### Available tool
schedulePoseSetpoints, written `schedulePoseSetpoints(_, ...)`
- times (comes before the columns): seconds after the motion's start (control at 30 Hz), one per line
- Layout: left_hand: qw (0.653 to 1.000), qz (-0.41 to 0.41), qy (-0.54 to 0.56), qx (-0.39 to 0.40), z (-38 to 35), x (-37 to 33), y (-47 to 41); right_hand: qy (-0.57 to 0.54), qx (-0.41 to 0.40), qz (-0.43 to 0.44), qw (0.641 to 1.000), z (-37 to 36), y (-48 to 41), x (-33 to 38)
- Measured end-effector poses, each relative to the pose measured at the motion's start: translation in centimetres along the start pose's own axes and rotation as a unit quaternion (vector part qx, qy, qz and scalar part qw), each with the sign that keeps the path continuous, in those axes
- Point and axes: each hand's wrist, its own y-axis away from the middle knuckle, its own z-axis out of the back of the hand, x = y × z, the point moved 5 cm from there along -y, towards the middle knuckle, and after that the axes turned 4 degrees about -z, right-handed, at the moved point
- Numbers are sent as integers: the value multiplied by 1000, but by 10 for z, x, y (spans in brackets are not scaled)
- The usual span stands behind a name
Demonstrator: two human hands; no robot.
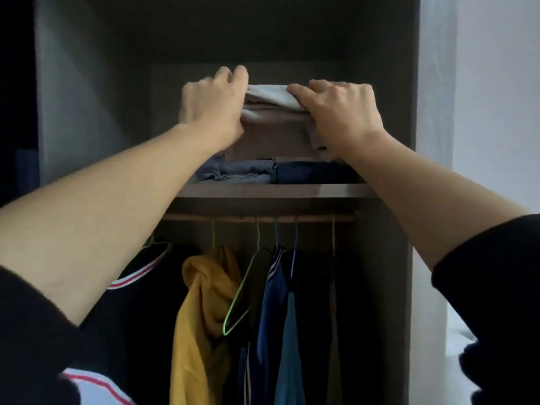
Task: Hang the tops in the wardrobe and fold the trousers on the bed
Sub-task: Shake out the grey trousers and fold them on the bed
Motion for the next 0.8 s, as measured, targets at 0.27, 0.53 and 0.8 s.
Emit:
schedulePoseSetpoints(0.27,1000,-7,-22,-21,-102,-12,-47,35,21,19,999,-106,-47,-11)
schedulePoseSetpoints(0.53,988,-10,60,-140,-177,-25,-121,77,-44,-17,996,-156,-92,-33)
schedulePoseSetpoints(0.8,941,-199,141,234,-313,-86,-147,47,293,-63,953,-291,-78,-62)
